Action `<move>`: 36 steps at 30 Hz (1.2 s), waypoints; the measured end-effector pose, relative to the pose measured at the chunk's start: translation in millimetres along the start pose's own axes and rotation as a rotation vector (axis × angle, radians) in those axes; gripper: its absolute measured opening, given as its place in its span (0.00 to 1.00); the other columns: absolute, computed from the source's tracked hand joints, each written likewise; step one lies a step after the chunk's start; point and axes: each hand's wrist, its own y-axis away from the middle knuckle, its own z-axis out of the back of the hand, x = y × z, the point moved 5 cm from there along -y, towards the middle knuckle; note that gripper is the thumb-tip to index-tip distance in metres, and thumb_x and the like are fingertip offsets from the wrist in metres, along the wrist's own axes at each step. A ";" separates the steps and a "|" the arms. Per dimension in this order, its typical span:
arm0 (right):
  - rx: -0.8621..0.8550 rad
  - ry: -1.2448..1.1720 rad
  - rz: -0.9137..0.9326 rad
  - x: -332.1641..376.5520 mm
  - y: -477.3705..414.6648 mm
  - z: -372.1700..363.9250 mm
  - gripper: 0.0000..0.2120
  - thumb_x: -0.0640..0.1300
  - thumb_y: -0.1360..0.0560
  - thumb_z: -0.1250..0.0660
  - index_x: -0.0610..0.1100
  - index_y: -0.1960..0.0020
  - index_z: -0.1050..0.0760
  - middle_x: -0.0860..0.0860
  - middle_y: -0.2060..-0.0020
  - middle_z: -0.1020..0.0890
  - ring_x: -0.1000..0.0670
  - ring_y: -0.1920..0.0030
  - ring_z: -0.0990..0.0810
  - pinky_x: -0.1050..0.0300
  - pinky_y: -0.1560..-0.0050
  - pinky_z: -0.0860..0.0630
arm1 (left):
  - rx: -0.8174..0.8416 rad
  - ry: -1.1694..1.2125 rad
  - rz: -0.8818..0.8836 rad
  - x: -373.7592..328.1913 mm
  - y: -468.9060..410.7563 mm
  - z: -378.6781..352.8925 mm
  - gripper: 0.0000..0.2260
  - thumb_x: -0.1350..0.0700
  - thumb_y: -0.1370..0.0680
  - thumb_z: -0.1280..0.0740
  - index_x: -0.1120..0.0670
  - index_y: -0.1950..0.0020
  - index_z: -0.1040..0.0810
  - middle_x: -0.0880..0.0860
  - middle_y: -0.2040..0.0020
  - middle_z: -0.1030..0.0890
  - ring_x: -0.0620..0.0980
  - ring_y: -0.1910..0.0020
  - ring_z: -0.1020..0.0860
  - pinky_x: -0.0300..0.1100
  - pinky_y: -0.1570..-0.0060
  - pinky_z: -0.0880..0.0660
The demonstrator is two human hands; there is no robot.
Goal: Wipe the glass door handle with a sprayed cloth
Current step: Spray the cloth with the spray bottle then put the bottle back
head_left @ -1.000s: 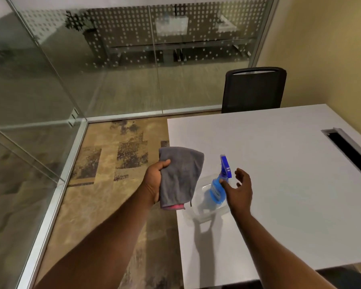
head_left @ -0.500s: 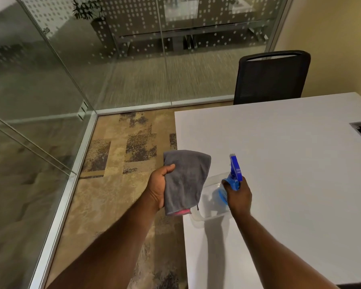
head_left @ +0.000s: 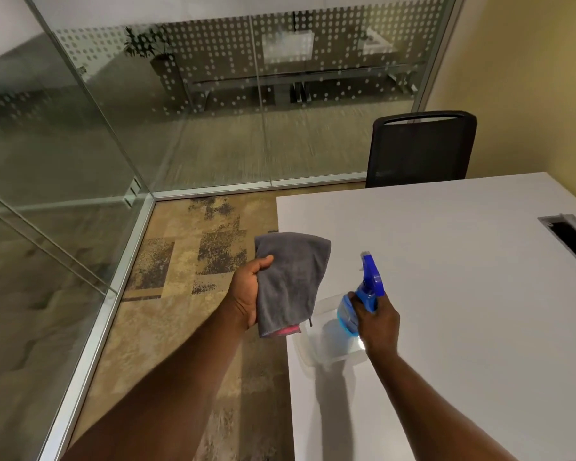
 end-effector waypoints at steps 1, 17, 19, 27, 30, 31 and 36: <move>0.009 -0.005 0.020 8.3 1.3 0.4 0.13 0.51 0.25 0.25 0.47 0.45 0.23 0.51 0.57 0.17 0.48 0.55 0.17 0.50 0.50 0.19 | 0.002 -0.001 -0.019 -6.7 3.4 -1.5 0.27 0.48 0.26 0.28 0.62 0.33 0.22 0.64 0.38 0.18 0.67 0.39 0.20 0.61 0.37 0.23; 0.137 -0.138 0.601 268.2 96.1 -30.5 0.12 0.49 0.23 0.27 0.60 0.53 0.31 0.62 0.62 0.20 0.60 0.58 0.18 0.65 0.56 0.23 | -0.016 0.138 -0.396 -181.0 134.8 20.1 0.12 0.56 0.19 0.35 0.63 0.42 0.21 0.62 0.46 0.15 0.60 0.51 0.15 0.50 0.49 0.21; 0.162 -0.175 0.652 301.5 116.8 -36.5 0.12 0.49 0.23 0.27 0.61 0.52 0.30 0.62 0.63 0.19 0.58 0.58 0.18 0.59 0.57 0.21 | 0.004 0.154 -0.448 -203.9 159.3 25.2 0.11 0.56 0.19 0.36 0.63 0.44 0.20 0.60 0.51 0.13 0.57 0.57 0.14 0.48 0.53 0.21; 0.310 -0.324 0.724 391.0 181.0 -52.1 0.13 0.42 0.25 0.25 0.54 0.50 0.27 0.52 0.60 0.17 0.50 0.61 0.17 0.57 0.58 0.20 | -0.037 0.188 -0.621 -272.0 236.7 56.0 0.11 0.57 0.19 0.36 0.64 0.44 0.20 0.62 0.49 0.15 0.61 0.51 0.17 0.51 0.50 0.21; 0.407 -0.382 0.642 407.8 202.2 -59.2 0.09 0.44 0.25 0.25 0.49 0.54 0.26 0.45 0.62 0.17 0.43 0.61 0.16 0.50 0.57 0.20 | -0.022 0.204 -0.663 -285.3 259.5 68.0 0.12 0.57 0.19 0.35 0.64 0.44 0.20 0.62 0.48 0.15 0.61 0.52 0.17 0.51 0.50 0.21; 0.448 -0.394 0.619 413.0 210.6 -61.8 0.09 0.45 0.24 0.26 0.47 0.55 0.26 0.45 0.63 0.17 0.43 0.63 0.17 0.50 0.58 0.20 | -0.019 0.206 -0.677 -288.5 267.0 72.2 0.12 0.56 0.19 0.35 0.63 0.43 0.20 0.62 0.47 0.16 0.61 0.51 0.17 0.51 0.49 0.21; 0.662 -0.476 0.539 427.5 245.8 -70.7 0.10 0.48 0.23 0.27 0.42 0.53 0.24 0.45 0.64 0.19 0.47 0.65 0.20 0.56 0.61 0.21 | -0.039 0.207 -0.696 -295.9 288.9 89.6 0.20 0.53 0.20 0.34 0.65 0.34 0.23 0.64 0.42 0.17 0.61 0.50 0.17 0.53 0.50 0.20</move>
